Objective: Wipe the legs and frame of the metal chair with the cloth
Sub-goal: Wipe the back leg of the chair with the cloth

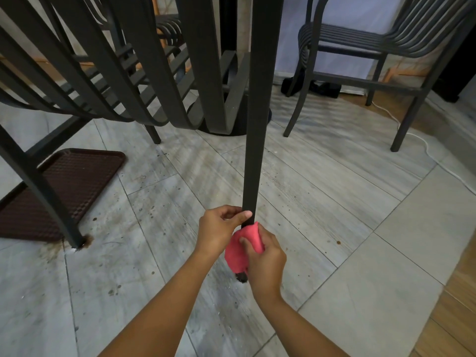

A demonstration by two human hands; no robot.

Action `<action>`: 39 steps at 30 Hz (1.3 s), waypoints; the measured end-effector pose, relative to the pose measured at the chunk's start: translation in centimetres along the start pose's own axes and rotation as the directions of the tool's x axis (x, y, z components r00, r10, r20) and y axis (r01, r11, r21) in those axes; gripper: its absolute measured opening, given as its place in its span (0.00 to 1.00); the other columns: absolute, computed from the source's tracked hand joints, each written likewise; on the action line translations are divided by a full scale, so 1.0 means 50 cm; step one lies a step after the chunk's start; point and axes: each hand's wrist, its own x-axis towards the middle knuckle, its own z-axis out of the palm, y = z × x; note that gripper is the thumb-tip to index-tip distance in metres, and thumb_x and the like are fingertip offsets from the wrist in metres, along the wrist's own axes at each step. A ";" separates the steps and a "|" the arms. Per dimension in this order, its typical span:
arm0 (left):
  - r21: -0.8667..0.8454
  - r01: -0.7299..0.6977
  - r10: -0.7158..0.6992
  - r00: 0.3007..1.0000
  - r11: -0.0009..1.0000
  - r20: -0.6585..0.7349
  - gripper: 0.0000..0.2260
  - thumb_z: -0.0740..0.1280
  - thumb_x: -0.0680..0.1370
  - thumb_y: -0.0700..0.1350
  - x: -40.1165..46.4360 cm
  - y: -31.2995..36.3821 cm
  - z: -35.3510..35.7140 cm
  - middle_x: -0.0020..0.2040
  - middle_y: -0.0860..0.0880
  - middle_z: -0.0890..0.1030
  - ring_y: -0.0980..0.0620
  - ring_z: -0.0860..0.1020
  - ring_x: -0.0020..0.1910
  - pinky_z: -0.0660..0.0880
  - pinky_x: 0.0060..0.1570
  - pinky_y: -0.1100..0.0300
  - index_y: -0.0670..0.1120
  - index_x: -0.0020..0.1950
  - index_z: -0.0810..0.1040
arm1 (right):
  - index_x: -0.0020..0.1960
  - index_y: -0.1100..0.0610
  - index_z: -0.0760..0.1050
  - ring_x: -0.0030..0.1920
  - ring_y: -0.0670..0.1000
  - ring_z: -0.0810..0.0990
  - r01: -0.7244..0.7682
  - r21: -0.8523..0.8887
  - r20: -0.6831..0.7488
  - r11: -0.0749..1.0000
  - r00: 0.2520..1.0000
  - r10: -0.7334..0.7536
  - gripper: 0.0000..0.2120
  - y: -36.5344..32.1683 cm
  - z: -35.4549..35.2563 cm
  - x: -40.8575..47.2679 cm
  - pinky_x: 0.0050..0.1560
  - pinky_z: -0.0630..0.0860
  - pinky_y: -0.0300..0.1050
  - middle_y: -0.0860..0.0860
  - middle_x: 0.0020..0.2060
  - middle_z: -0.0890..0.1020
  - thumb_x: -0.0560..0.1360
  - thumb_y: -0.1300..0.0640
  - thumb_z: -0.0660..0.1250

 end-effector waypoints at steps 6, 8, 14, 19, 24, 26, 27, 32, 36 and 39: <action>0.005 -0.052 0.052 0.999 0.999 -0.014 0.04 0.75 0.68 0.52 0.000 -0.006 0.003 0.37 0.58 0.83 0.58 0.82 0.41 0.79 0.47 0.57 0.59 0.37 0.80 | 0.56 0.51 0.78 0.46 0.44 0.79 0.033 -0.037 -0.091 0.999 0.995 -0.037 0.13 0.005 0.019 0.002 0.48 0.78 0.43 0.44 0.45 0.80 0.72 0.57 0.70; 0.019 -0.067 0.067 0.998 0.998 -0.019 0.04 0.74 0.68 0.53 0.001 -0.007 0.003 0.36 0.59 0.83 0.60 0.82 0.40 0.78 0.44 0.62 0.59 0.37 0.80 | 0.55 0.52 0.79 0.45 0.44 0.79 0.043 -0.051 -0.108 0.998 0.993 -0.049 0.12 0.008 0.023 0.001 0.46 0.77 0.41 0.43 0.43 0.79 0.72 0.58 0.71; -0.014 -0.077 0.077 0.997 0.997 -0.029 0.04 0.74 0.68 0.53 -0.001 -0.009 0.003 0.38 0.57 0.84 0.58 0.82 0.42 0.76 0.38 0.68 0.56 0.39 0.81 | 0.49 0.56 0.80 0.38 0.40 0.77 0.043 -0.109 -0.129 0.993 0.990 -0.057 0.07 0.029 0.030 -0.006 0.41 0.74 0.34 0.38 0.36 0.75 0.72 0.61 0.71; -0.043 -0.091 0.089 0.995 0.995 -0.033 0.04 0.74 0.68 0.52 -0.004 -0.006 0.004 0.37 0.56 0.83 0.58 0.82 0.41 0.74 0.30 0.72 0.57 0.39 0.81 | 0.44 0.50 0.78 0.38 0.42 0.79 -0.047 -0.115 -0.057 0.992 0.998 0.040 0.04 0.055 0.027 -0.016 0.39 0.72 0.32 0.41 0.35 0.78 0.73 0.59 0.70; -0.047 -0.080 0.078 0.996 0.996 -0.032 0.04 0.74 0.68 0.53 -0.003 -0.007 0.003 0.37 0.57 0.83 0.59 0.82 0.41 0.74 0.30 0.73 0.57 0.39 0.80 | 0.46 0.42 0.75 0.39 0.40 0.79 -0.178 -0.064 0.055 0.982 0.982 0.182 0.05 0.063 0.018 -0.021 0.38 0.73 0.34 0.41 0.39 0.81 0.73 0.52 0.68; -0.047 -0.085 0.084 0.996 0.995 -0.033 0.04 0.74 0.68 0.53 -0.003 -0.008 0.004 0.38 0.57 0.83 0.59 0.82 0.41 0.74 0.30 0.73 0.56 0.39 0.80 | 0.45 0.42 0.75 0.39 0.40 0.79 -0.201 -0.063 0.049 0.978 0.978 0.204 0.05 0.064 0.018 -0.021 0.38 0.72 0.33 0.41 0.38 0.81 0.72 0.52 0.68; -0.045 -0.088 0.086 0.996 0.995 -0.034 0.04 0.74 0.68 0.53 -0.003 -0.009 0.004 0.38 0.57 0.83 0.59 0.82 0.41 0.74 0.30 0.73 0.56 0.40 0.80 | 0.45 0.42 0.75 0.39 0.40 0.79 -0.213 -0.061 0.049 0.975 0.975 0.216 0.05 0.065 0.019 -0.021 0.37 0.72 0.33 0.41 0.38 0.81 0.72 0.52 0.68; -0.041 -0.092 0.091 0.995 0.995 -0.034 0.05 0.73 0.69 0.53 -0.005 -0.010 0.008 0.40 0.57 0.82 0.59 0.81 0.42 0.74 0.30 0.72 0.57 0.40 0.78 | 0.47 0.45 0.77 0.39 0.41 0.80 -0.253 -0.057 0.062 0.966 0.964 0.257 0.06 0.069 0.017 -0.016 0.41 0.77 0.38 0.41 0.38 0.82 0.72 0.54 0.69; -0.045 -0.102 0.101 0.994 0.994 -0.030 0.05 0.73 0.70 0.52 -0.005 -0.015 0.010 0.40 0.57 0.82 0.59 0.81 0.43 0.76 0.33 0.70 0.56 0.41 0.78 | 0.54 0.51 0.79 0.43 0.42 0.80 -0.267 -0.037 0.079 0.963 0.960 0.269 0.13 0.066 0.005 -0.007 0.45 0.76 0.34 0.44 0.41 0.82 0.71 0.59 0.72; -0.028 -0.094 0.093 0.995 0.995 -0.035 0.06 0.73 0.70 0.53 -0.005 -0.027 0.011 0.41 0.57 0.82 0.59 0.81 0.42 0.76 0.37 0.69 0.55 0.43 0.78 | 0.54 0.50 0.77 0.44 0.39 0.78 -0.280 -0.001 0.102 0.960 0.955 0.279 0.13 0.063 -0.011 -0.006 0.40 0.73 0.28 0.43 0.45 0.80 0.71 0.58 0.72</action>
